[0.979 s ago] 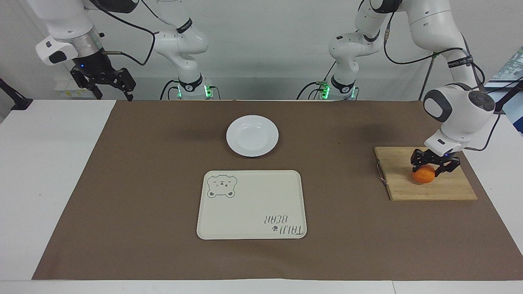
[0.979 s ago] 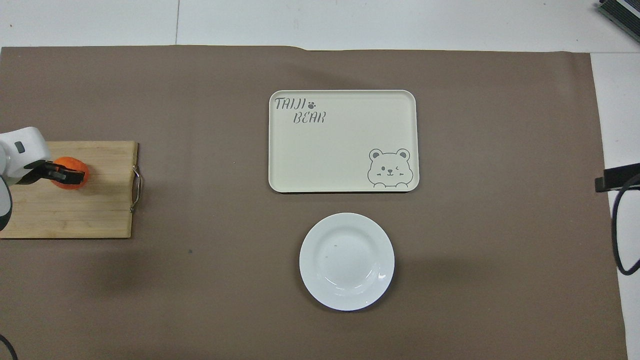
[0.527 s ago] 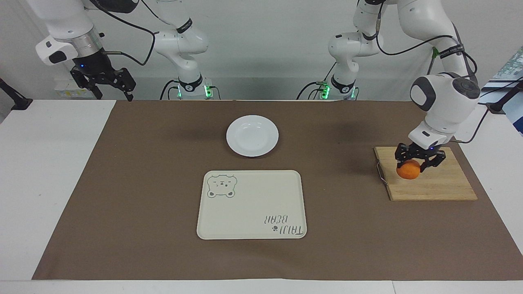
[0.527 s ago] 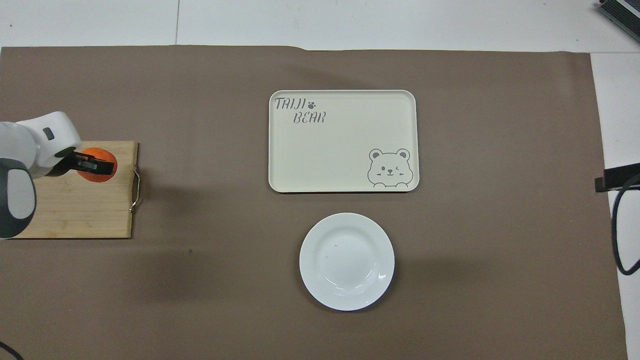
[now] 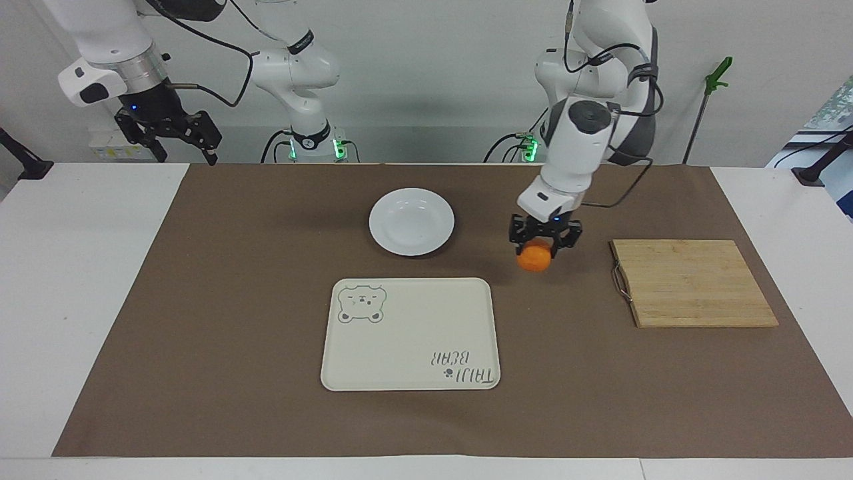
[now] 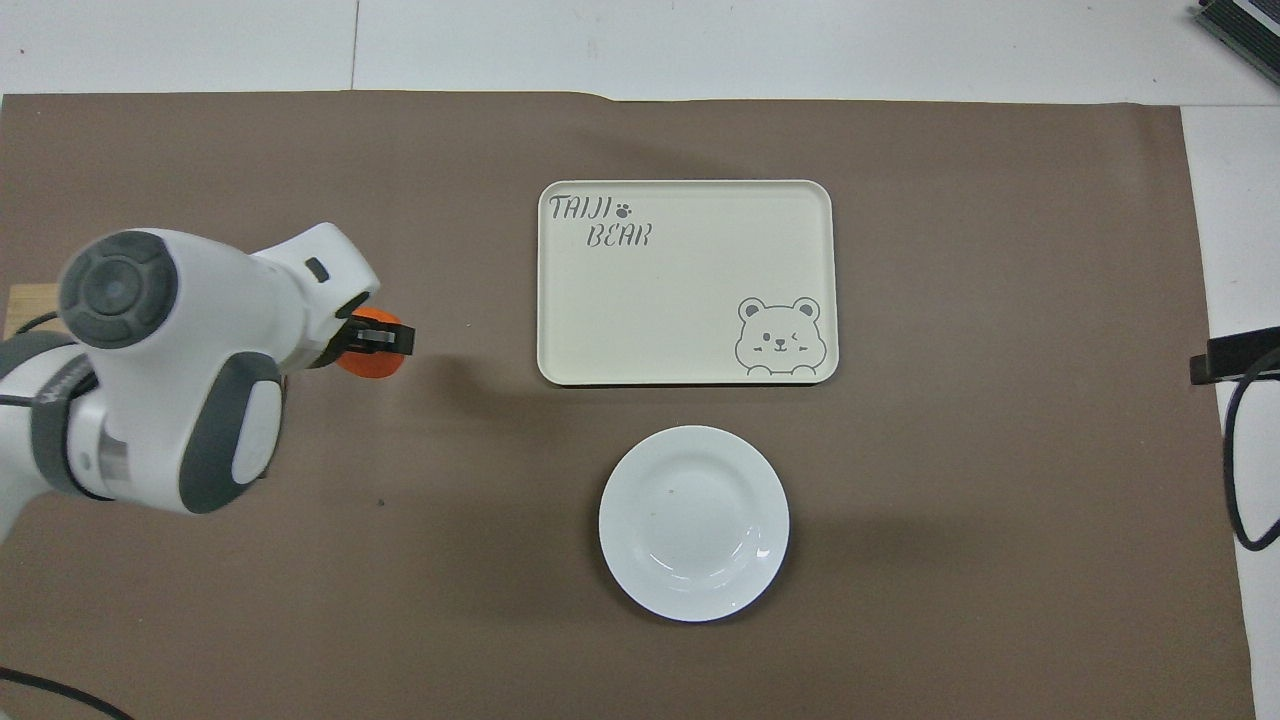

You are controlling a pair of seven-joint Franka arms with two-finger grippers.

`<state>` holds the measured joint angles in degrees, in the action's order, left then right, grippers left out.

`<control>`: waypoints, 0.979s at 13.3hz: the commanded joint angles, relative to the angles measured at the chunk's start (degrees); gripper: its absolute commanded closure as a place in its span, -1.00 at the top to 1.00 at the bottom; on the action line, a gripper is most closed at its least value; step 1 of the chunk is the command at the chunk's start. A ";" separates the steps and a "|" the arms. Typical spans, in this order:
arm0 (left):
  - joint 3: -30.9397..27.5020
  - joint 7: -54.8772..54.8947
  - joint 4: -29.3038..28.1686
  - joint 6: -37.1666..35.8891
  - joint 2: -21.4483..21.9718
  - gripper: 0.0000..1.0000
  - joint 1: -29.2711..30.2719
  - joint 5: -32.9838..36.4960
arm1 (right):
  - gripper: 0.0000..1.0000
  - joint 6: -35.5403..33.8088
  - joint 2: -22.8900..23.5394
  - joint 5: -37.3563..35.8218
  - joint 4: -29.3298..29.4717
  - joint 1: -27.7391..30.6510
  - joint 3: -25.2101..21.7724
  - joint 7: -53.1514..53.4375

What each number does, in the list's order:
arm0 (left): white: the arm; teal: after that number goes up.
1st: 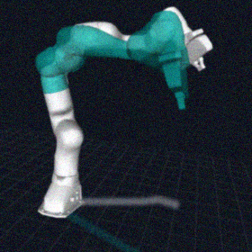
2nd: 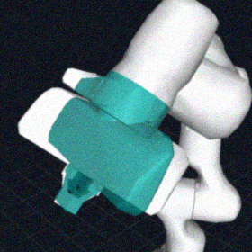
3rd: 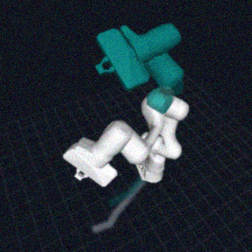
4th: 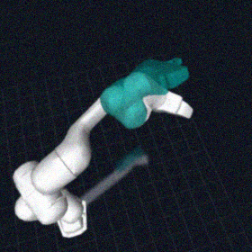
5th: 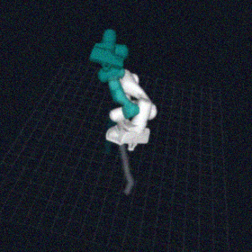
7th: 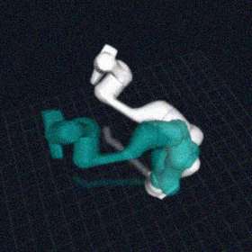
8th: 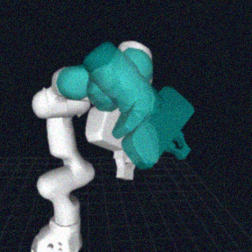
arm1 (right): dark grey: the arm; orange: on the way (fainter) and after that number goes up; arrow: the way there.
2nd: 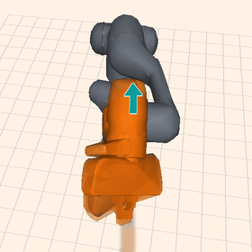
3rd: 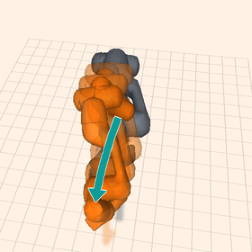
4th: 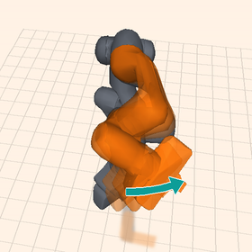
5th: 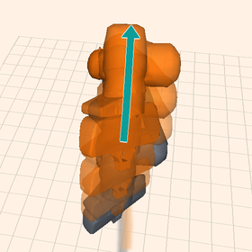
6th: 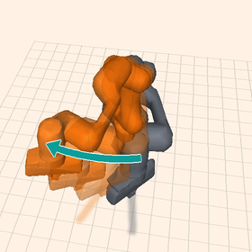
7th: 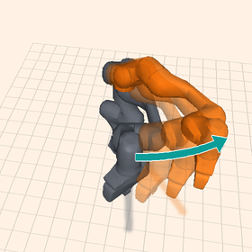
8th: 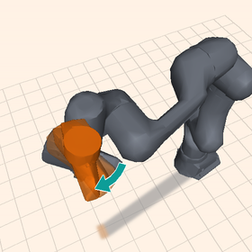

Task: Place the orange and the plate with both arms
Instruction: 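Carry the orange with the left gripper over the white plate and release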

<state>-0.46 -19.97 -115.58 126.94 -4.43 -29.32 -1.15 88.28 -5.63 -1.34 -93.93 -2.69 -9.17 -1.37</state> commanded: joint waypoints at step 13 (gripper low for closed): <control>3.45 -18.61 -0.44 13.51 -6.20 1.00 -17.35 -6.58 | 1.00 0.84 -1.14 1.17 -1.43 0.32 0.12 -0.47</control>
<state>3.31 -38.16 -115.81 139.86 -10.90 -46.20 -6.65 88.28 -5.63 -1.34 -93.93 -2.69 -9.17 -1.37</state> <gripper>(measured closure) 0.163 0.000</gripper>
